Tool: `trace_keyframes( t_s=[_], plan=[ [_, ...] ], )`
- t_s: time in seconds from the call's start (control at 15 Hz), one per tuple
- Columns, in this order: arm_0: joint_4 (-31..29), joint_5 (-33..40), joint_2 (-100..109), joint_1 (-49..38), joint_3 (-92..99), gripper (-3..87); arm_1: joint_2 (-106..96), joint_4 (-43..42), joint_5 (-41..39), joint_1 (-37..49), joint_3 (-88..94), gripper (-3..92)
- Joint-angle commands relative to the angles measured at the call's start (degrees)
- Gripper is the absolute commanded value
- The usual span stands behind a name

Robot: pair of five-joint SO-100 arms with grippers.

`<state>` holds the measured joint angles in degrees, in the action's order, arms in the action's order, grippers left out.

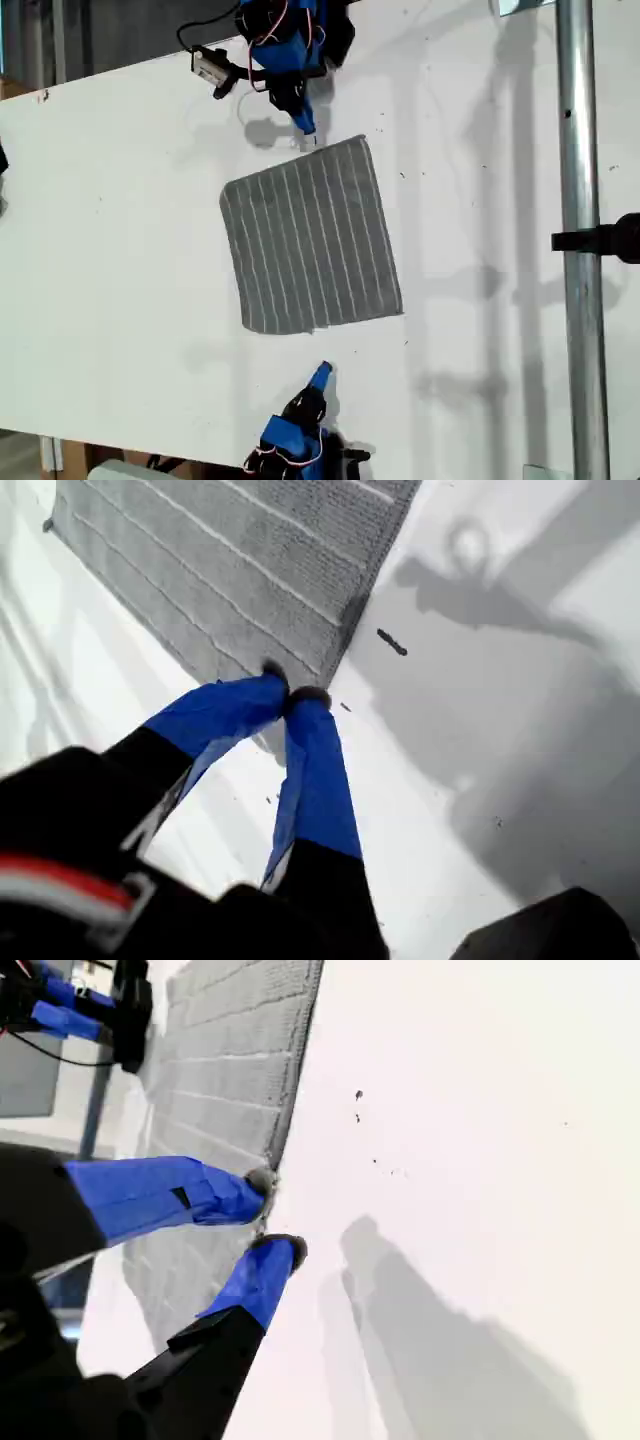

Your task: Grasp corners of a towel and fold twice.

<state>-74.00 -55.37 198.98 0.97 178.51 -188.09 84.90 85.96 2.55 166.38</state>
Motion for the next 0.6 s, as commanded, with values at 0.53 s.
trace_keyframes(
  t_s=[0.53],
  plan=[
    [0.0, -25.2, 0.3, -6.9, 0.3, -2.7, 8.6, -2.9, -2.8, -6.4, -12.6, -0.1]
  ],
)
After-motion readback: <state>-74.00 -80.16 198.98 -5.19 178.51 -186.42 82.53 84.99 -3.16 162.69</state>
